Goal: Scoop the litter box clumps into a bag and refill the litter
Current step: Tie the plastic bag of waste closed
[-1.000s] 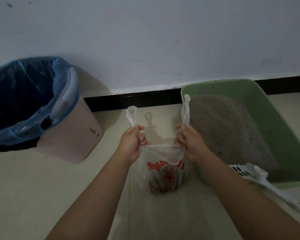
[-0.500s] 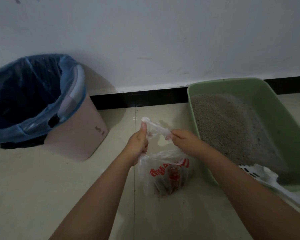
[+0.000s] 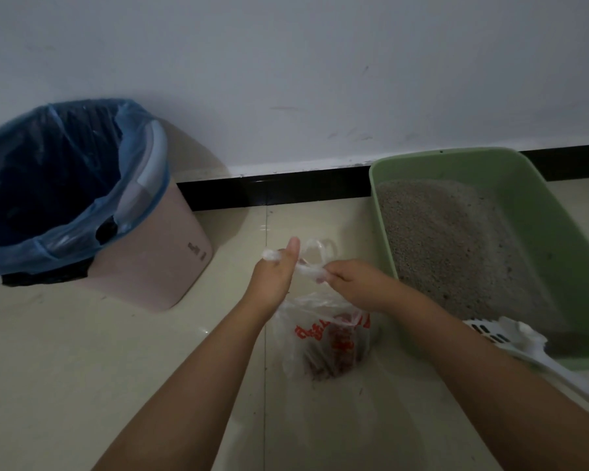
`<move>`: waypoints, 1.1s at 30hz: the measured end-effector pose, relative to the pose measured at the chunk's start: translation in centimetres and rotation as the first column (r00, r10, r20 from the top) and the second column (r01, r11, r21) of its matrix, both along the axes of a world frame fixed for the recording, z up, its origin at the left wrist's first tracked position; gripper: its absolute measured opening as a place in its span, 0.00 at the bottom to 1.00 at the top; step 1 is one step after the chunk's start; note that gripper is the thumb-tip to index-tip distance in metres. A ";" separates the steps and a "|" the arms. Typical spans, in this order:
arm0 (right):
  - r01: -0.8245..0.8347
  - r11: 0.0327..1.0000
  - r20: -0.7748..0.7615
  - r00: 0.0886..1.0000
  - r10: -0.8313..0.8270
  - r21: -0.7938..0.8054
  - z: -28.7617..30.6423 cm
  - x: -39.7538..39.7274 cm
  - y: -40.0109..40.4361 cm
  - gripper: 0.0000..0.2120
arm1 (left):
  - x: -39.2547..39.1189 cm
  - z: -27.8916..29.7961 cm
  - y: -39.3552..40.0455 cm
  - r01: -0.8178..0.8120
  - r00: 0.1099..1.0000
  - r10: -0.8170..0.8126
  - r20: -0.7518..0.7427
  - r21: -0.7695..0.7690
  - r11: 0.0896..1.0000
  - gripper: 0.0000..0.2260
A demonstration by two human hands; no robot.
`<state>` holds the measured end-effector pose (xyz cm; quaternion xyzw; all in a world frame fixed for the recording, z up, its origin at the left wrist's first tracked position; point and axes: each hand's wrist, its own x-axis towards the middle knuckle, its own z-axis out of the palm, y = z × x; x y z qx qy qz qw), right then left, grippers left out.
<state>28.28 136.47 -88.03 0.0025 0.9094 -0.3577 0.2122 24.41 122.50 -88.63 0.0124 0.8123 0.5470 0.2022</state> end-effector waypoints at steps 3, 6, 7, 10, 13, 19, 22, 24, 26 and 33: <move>-0.020 0.999 0.016 1.000 0.021 -0.025 0.2 -0.2 0.1 0.16 | -0.4 0.0 0.3 -0.069 0.993 0.052 0.109 0.152 0.986 0.22; -0.007 0.995 0.107 0.994 0.018 -0.101 0.5 -0.1 1.2 0.12 | -0.7 0.2 0.0 -0.138 0.944 -0.005 0.329 0.410 0.902 0.22; -0.004 0.994 0.147 0.989 0.020 -0.111 0.5 0.0 1.6 0.12 | -0.9 0.3 -0.2 -0.120 0.924 -0.077 0.374 0.477 0.871 0.24; 0.049 0.990 0.221 0.975 -0.018 -0.136 0.4 0.4 2.4 0.12 | -0.9 0.8 -0.9 0.117 0.881 -0.325 0.344 0.507 0.854 0.24; 0.118 0.981 0.206 0.975 -0.085 -0.154 0.2 0.4 2.8 0.11 | -0.7 1.5 -1.0 0.364 0.842 -0.438 0.314 0.268 0.892 0.16; 0.219 0.969 0.122 0.971 -0.205 -0.117 0.0 -0.2 2.6 0.12 | -0.7 1.6 0.1 0.376 0.923 -0.382 0.055 -0.343 0.861 0.05; 0.243 0.960 0.102 0.968 -0.230 -0.139 -0.2 -0.5 2.3 0.11 | -0.6 0.9 0.7 0.246 0.930 -0.348 -0.119 -0.505 0.827 0.06; 0.264 0.947 0.098 0.963 -0.250 -0.184 -0.1 -0.6 2.2 0.07 | -0.6 0.8 1.1 0.086 0.953 -0.204 -0.225 -0.446 0.891 0.08; 0.283 0.926 0.087 0.959 -0.269 -0.249 -0.1 -0.5 2.2 0.10 | -0.5 0.9 1.5 -0.053 0.971 -0.013 -0.238 -0.268 0.962 0.09; 0.319 0.875 0.166 0.947 -0.276 -0.366 -0.6 -0.3 2.6 0.10 | 0.2 1.7 2.0 -0.184 0.981 0.192 -0.041 0.141 0.973 0.13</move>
